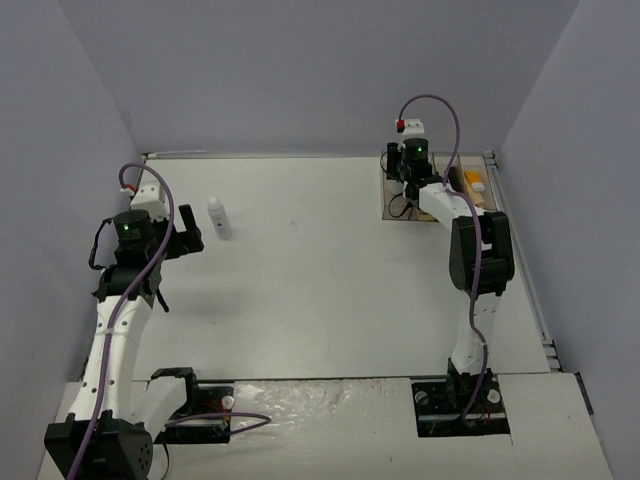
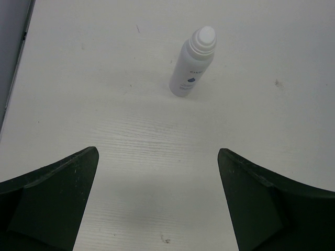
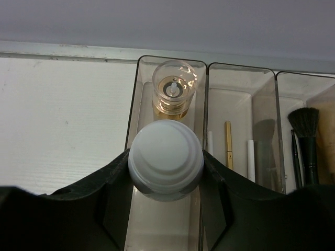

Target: Organize the makeup

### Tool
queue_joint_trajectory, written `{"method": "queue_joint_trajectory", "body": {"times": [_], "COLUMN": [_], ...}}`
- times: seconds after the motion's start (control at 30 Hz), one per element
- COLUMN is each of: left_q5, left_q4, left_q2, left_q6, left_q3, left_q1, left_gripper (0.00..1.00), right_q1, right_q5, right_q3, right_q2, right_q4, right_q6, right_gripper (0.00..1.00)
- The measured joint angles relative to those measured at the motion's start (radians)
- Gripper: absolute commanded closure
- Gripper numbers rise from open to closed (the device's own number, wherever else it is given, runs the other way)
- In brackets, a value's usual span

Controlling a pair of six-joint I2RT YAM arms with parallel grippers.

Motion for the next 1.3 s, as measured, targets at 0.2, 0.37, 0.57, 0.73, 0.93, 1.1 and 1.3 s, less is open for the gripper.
{"method": "queue_joint_trajectory", "body": {"times": [0.2, 0.37, 0.57, 0.73, 0.93, 1.1, 1.3], "left_q5": [0.000, 0.000, 0.000, 0.001, 0.004, 0.004, 0.004], "left_q4": [0.000, 0.000, 0.000, 0.000, -0.001, -0.001, 0.000], "left_q2": [0.001, 0.001, 0.001, 0.001, 0.004, 0.004, 0.004], "left_q6": [0.001, 0.002, 0.005, 0.006, 0.007, 0.008, 0.008], "left_q3": [0.000, 0.000, 0.000, 0.000, 0.000, 0.000, 0.000], "left_q1": [0.000, 0.000, 0.000, 0.000, 0.000, 0.000, 0.000], "left_gripper": [0.03, 0.03, 0.03, 0.03, 0.03, 0.03, 0.03], "right_q1": [-0.003, -0.007, -0.008, -0.008, -0.008, -0.008, -0.007], "right_q5": [-0.001, -0.001, 0.000, 0.000, 0.000, -0.001, -0.008], "right_q3": [0.005, 0.015, 0.016, 0.015, -0.008, -0.009, -0.025], "right_q2": [0.039, 0.053, 0.055, 0.055, 0.055, 0.054, 0.032], "right_q4": [0.016, 0.032, 0.043, 0.059, 0.085, 0.094, 0.080], "right_q6": [0.013, 0.035, 0.044, 0.045, 0.048, 0.048, 0.047], "right_gripper": [1.00, 1.00, 0.83, 0.56, 0.44, 0.32, 0.12]}}
